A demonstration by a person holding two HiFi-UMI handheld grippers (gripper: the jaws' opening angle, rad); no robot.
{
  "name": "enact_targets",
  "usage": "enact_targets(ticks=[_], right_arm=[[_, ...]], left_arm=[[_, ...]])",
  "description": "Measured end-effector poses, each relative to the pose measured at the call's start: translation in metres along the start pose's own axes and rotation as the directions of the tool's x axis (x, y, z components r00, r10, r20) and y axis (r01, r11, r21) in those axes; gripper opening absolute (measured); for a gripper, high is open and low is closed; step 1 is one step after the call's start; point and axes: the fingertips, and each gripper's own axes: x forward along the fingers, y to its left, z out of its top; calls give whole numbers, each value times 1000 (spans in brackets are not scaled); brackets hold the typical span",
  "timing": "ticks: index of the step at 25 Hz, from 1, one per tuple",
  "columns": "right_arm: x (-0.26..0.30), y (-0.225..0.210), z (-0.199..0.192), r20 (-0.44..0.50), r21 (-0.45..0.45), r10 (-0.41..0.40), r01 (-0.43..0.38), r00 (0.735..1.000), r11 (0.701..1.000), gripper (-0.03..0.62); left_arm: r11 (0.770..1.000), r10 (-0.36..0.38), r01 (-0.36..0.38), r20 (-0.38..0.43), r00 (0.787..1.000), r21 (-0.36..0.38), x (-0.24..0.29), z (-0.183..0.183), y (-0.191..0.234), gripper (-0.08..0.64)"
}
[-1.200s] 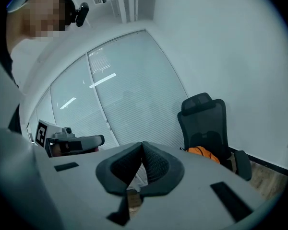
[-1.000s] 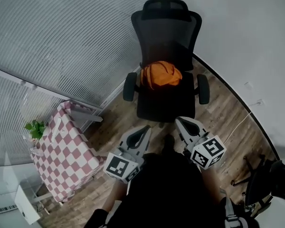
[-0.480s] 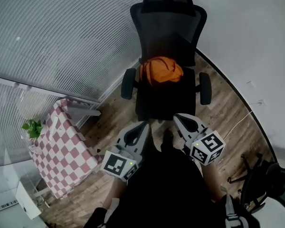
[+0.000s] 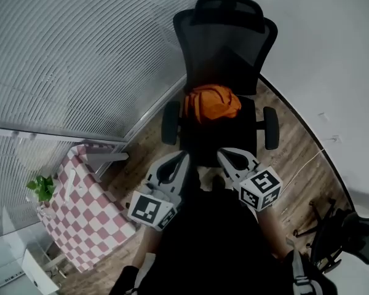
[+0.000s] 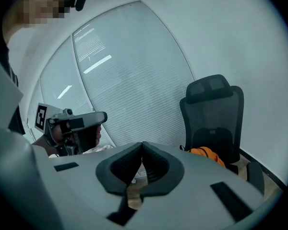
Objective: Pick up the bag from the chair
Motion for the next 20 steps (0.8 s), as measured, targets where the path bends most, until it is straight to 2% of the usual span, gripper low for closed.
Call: enact_targets(ticks=[8,14,18,20], right_arm=[[79,-26,21,-41,-31,-78,76,996,997,20],[138,-58,11,-139,-23,-122,120,983,992,25],[172,-78,-1,-202,-19,-142,141,969,990,74],[191,-88,-4,-215,-12,-151,152,965,988,76]], left_arm=[[997,-79,79,-21,997,-4,37,13,81,34],[990,-139,138,-68,988,-19,64,9,128,34],[986,-164,162,-106,981,-27,80,-2,157,34],[985,-172,169,-120,978,-37,89,-7,173,34]])
